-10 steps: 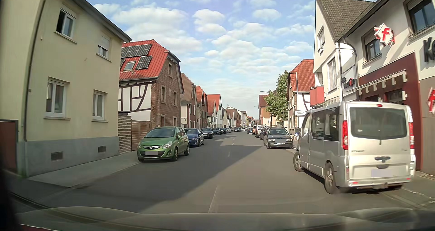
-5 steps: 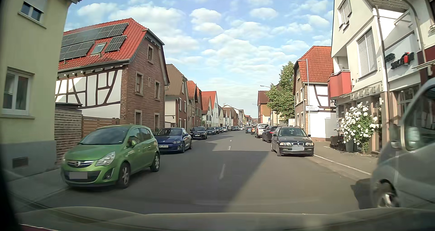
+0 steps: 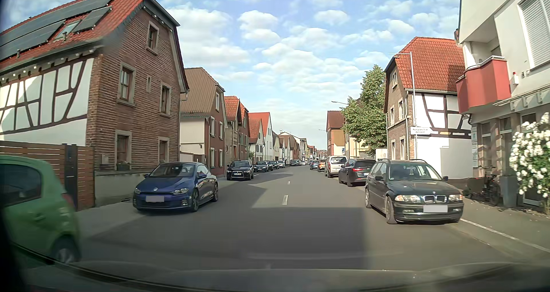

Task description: Follow the waypoints while adhering to traffic rules and regulations

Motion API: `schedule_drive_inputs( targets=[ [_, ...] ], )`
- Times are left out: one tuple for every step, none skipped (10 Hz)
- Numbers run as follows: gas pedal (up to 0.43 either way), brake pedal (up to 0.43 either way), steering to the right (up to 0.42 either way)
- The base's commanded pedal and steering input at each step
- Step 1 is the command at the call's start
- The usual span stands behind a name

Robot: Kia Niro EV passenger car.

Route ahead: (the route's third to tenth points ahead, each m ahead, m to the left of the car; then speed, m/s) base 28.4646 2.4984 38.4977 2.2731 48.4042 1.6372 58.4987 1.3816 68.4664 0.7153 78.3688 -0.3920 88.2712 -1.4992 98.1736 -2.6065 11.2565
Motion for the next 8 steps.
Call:
schedule_drive_inputs(
  targets=[
    [0.039, 0.018, 0.005],
    [0.039, 0.018, 0.005],
    [0.039, 0.018, 0.005],
    [0.028, 0.018, 0.006],
    [0.02, 0.018, 0.005],
    [0.02, 0.018, 0.006],
    [0.02, 0.018, 0.005],
    [0.02, 0.018, 0.005]
  ],
)
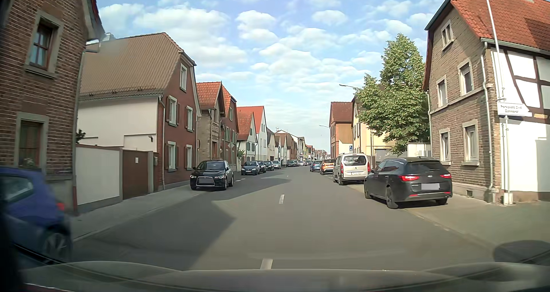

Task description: Follow the waypoints while adhering to traffic rules and regulations

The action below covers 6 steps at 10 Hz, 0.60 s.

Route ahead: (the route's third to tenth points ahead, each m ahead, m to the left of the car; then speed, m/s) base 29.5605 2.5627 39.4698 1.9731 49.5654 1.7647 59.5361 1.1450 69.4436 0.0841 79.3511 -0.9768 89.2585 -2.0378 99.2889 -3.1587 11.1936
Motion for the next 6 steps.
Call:
schedule_drive_inputs(
  targets=[
    [0.02, 0.018, 0.005],
    [0.02, 0.018, 0.005],
    [0.02, 0.018, 0.004],
    [0.02, 0.018, 0.002],
    [0.02, 0.018, 0.002],
    [0.02, 0.018, 0.002]
  ],
)
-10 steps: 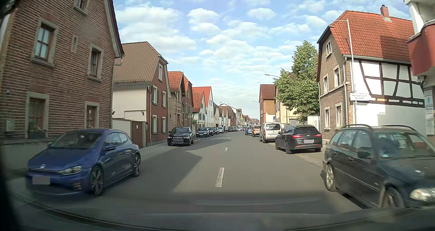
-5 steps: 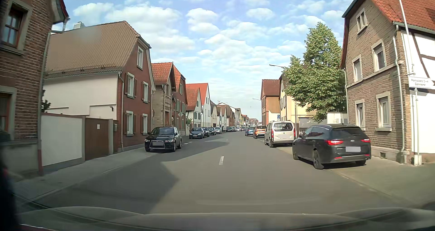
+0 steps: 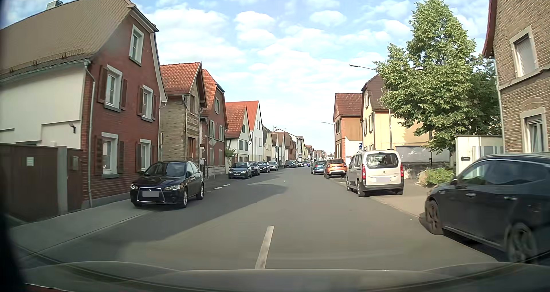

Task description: Follow the waypoints while adhering to traffic rules and regulations

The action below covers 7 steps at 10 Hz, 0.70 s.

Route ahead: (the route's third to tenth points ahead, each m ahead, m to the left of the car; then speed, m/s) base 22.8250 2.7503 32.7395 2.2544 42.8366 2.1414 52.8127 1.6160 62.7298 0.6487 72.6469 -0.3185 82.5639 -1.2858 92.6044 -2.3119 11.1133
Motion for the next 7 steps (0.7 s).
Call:
schedule_drive_inputs(
  targets=[
    [0.02, 0.018, 0.001],
    [0.02, 0.018, 0.001],
    [0.02, 0.018, 0.001],
    [0.02, 0.018, 0.001],
    [0.02, 0.018, 0.001],
    [0.02, 0.018, 0.001],
    [0.02, 0.018, 0.0]
  ],
)
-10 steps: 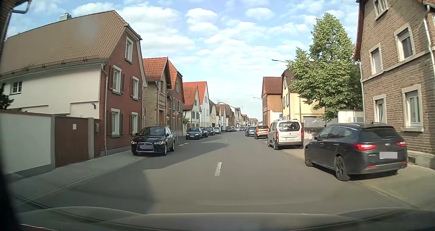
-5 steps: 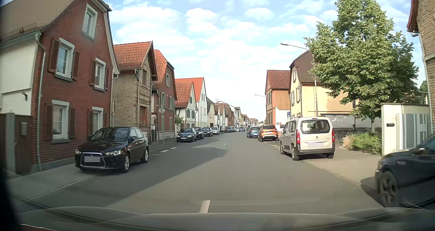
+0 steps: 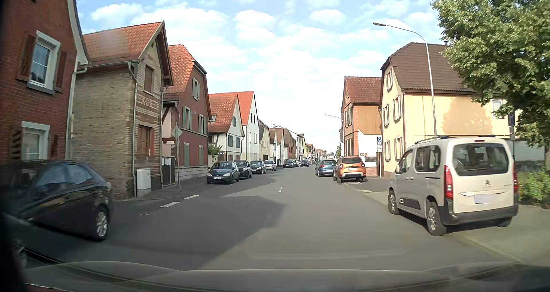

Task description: Follow the waypoints while adhering to traffic rules and regulations

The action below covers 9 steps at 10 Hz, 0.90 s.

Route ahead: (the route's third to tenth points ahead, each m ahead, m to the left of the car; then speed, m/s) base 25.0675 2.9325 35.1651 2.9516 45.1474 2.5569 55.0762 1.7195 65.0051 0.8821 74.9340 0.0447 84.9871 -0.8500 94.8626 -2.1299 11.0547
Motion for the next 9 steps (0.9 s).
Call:
schedule_drive_inputs(
  targets=[
    [0.02, 0.012, 0.0],
    [0.02, 0.018, 0.001],
    [0.02, 0.018, 0.001],
    [0.02, 0.018, 0.001],
    [0.02, 0.018, 0.001],
    [0.02, 0.018, 0.0],
    [0.02, 0.018, 0.001],
    [0.02, 0.018, 0.001],
    [0.02, 0.018, 0.001]
  ],
)
